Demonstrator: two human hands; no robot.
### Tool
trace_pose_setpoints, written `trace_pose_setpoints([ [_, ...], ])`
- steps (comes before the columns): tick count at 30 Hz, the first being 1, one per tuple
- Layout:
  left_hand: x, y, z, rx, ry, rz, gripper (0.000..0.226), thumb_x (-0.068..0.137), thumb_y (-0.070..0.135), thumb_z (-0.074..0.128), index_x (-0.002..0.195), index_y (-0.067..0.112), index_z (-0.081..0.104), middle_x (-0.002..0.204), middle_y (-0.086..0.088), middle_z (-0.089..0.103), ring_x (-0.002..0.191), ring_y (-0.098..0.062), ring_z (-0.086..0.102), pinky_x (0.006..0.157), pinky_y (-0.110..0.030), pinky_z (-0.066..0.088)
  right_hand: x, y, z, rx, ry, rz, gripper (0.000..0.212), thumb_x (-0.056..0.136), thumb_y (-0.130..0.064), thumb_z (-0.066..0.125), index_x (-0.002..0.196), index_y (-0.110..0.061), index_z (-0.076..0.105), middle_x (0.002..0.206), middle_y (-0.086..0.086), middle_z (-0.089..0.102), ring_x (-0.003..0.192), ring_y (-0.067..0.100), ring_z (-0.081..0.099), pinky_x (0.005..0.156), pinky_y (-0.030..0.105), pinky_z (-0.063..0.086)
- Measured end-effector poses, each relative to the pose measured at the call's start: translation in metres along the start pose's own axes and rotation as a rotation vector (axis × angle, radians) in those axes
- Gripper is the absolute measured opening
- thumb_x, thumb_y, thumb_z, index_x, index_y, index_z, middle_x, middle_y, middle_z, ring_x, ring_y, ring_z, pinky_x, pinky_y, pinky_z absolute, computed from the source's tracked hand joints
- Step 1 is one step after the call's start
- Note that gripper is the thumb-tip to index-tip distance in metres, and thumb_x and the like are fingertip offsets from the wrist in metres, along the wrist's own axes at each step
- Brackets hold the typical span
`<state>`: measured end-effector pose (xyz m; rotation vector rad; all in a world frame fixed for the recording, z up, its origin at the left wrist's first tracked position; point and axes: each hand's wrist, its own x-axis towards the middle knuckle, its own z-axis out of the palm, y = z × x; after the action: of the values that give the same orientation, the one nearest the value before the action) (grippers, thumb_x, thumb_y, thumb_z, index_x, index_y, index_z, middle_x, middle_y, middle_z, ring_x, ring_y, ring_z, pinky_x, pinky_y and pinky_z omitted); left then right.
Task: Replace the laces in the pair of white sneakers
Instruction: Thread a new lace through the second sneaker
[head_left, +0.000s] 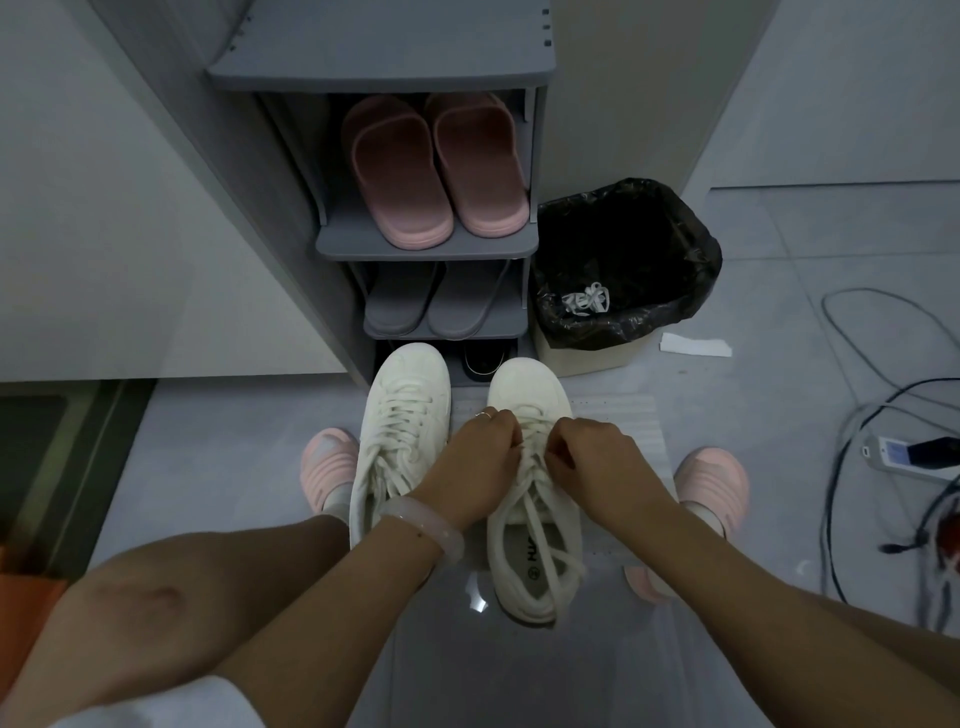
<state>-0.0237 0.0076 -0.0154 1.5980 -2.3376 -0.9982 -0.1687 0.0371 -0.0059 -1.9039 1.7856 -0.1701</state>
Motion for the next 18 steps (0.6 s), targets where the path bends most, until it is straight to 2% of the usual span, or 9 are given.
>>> trace_pose_setpoints([
  [2, 0.0001, 0.0005, -0.0001, -0.005, -0.001, 0.0, 0.013, 0.093, 0.008, 0.041, 0.097, 0.002, 0.053, 0.102, -0.008, 0.049, 0.087, -0.013, 0.043, 0.072, -0.018, 0.03, 0.0018, -0.0003, -0.0019, 0.009, -0.039, -0.002, 0.019, 0.094, -0.021, 0.045, 0.095, -0.006, 0.057, 0.089, 0.005, 0.056, 0.075, 0.017, 0.05, 0.062, 0.024, 0.032],
  [5, -0.0014, 0.002, 0.001, 0.042, 0.0, 0.021, 0.013, 0.093, 0.006, 0.039, 0.098, 0.002, 0.05, 0.104, -0.011, 0.05, 0.091, -0.019, 0.047, 0.071, -0.02, 0.03, 0.004, -0.0011, -0.0026, 0.002, -0.08, -0.034, 0.014, 0.094, -0.018, 0.044, 0.089, -0.007, 0.051, 0.09, 0.007, 0.054, 0.078, 0.02, 0.051, 0.064, 0.028, 0.036],
  [8, -0.0029, 0.0038, 0.002, 0.107, 0.021, 0.054, 0.011, 0.093, 0.006, 0.039, 0.1, 0.002, 0.046, 0.1, -0.013, 0.054, 0.088, -0.023, 0.051, 0.067, -0.019, 0.027, 0.0046, -0.0034, -0.0009, -0.051, -0.091, -0.087, 0.013, 0.094, -0.016, 0.042, 0.083, -0.015, 0.036, 0.08, 0.0, 0.041, 0.072, 0.018, 0.044, 0.061, 0.027, 0.03],
  [11, -0.0026, 0.0054, 0.0007, 0.084, 0.059, 0.036, 0.005, 0.094, 0.01, 0.04, 0.098, 0.007, 0.041, 0.09, -0.007, 0.054, 0.077, -0.019, 0.051, 0.062, -0.019, 0.029, 0.0053, -0.0026, -0.0025, -0.056, -0.073, -0.092, 0.016, 0.094, -0.017, 0.042, 0.084, -0.016, 0.03, 0.068, -0.007, 0.031, 0.066, 0.018, 0.04, 0.05, 0.024, 0.024],
  [13, -0.0027, 0.0064, 0.0019, 0.074, 0.083, 0.03, 0.003, 0.095, 0.011, 0.04, 0.097, 0.01, 0.037, 0.084, -0.005, 0.052, 0.071, -0.018, 0.049, 0.06, -0.023, 0.031, 0.0042, -0.0013, -0.0035, -0.022, -0.037, -0.068, 0.014, 0.094, -0.015, 0.041, 0.085, -0.015, 0.03, 0.066, -0.006, 0.033, 0.063, 0.018, 0.039, 0.048, 0.021, 0.021],
  [15, -0.0032, 0.0062, 0.0022, 0.066, 0.091, 0.037, 0.006, 0.095, 0.01, 0.039, 0.093, 0.013, 0.034, 0.08, -0.003, 0.051, 0.068, -0.018, 0.048, 0.059, -0.024, 0.032, 0.0028, -0.0005, -0.0041, 0.01, -0.02, -0.077, 0.012, 0.095, -0.016, 0.04, 0.087, -0.014, 0.032, 0.068, -0.003, 0.04, 0.063, 0.018, 0.041, 0.05, 0.025, 0.024],
  [18, -0.0009, 0.0039, -0.0038, -0.009, 0.062, 0.014, 0.008, 0.096, 0.011, 0.038, 0.093, 0.009, 0.044, 0.082, -0.009, 0.058, 0.072, -0.022, 0.053, 0.062, -0.029, 0.038, 0.0028, 0.0022, -0.0093, 0.117, -0.047, -0.045, 0.011, 0.096, -0.016, 0.043, 0.09, -0.008, 0.045, 0.074, 0.005, 0.055, 0.066, 0.022, 0.052, 0.057, 0.031, 0.039],
])
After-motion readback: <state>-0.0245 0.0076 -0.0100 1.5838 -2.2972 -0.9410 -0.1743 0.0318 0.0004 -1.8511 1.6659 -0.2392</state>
